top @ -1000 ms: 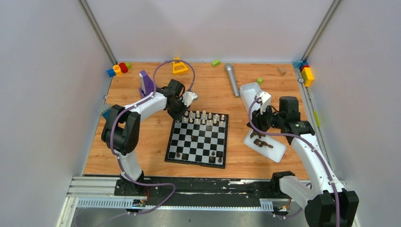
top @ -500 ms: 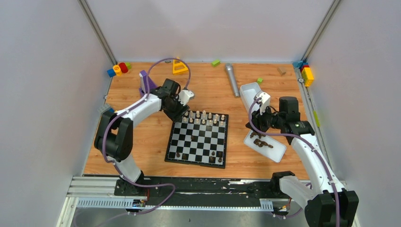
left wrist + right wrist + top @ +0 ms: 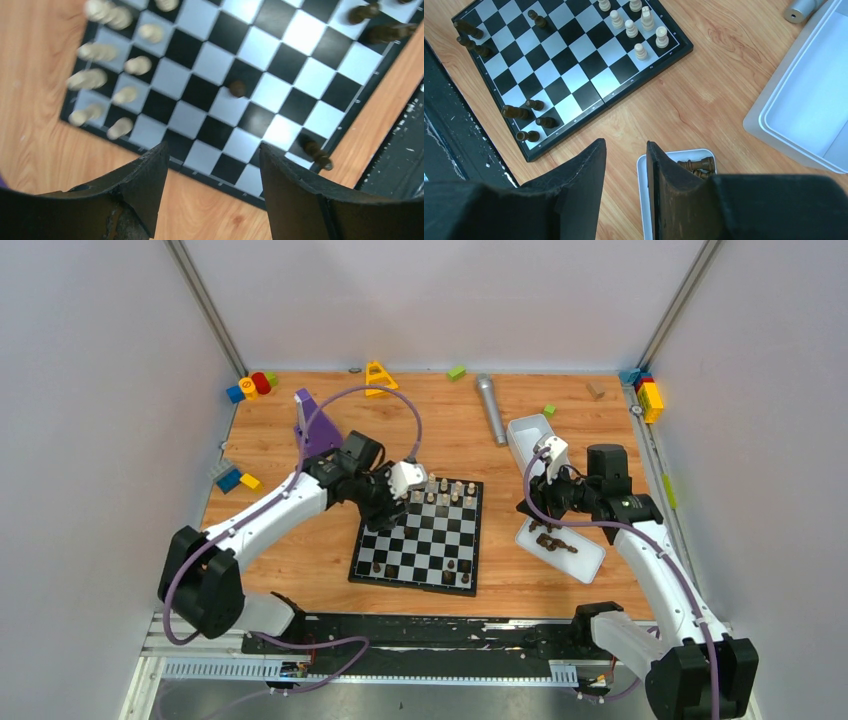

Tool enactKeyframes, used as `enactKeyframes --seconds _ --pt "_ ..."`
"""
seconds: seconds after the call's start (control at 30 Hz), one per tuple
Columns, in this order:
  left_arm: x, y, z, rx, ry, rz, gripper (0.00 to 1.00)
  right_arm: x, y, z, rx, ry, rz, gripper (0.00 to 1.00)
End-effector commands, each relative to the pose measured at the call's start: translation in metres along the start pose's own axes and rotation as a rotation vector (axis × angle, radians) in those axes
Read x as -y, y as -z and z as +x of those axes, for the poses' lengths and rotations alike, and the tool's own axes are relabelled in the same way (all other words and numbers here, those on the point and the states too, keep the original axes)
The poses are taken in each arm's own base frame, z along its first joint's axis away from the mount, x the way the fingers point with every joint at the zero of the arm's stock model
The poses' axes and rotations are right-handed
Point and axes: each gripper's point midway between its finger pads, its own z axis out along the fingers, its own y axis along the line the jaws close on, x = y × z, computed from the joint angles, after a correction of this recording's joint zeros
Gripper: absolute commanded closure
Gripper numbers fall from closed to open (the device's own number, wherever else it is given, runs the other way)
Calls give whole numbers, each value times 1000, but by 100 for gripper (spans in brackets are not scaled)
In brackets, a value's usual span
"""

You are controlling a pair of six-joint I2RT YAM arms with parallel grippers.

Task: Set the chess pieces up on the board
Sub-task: Pick up the chess piece from the chessboard.

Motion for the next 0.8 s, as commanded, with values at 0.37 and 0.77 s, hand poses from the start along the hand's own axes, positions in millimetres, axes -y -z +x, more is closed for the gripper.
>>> enactKeyframes --seconds 0.37,0.77 --pt "33 -76 2 -130 -123 162 25 3 2 -1 11 51 21 64" --pt "27 -86 -5 -126 -110 151 33 2 1 0 6 51 16 64"
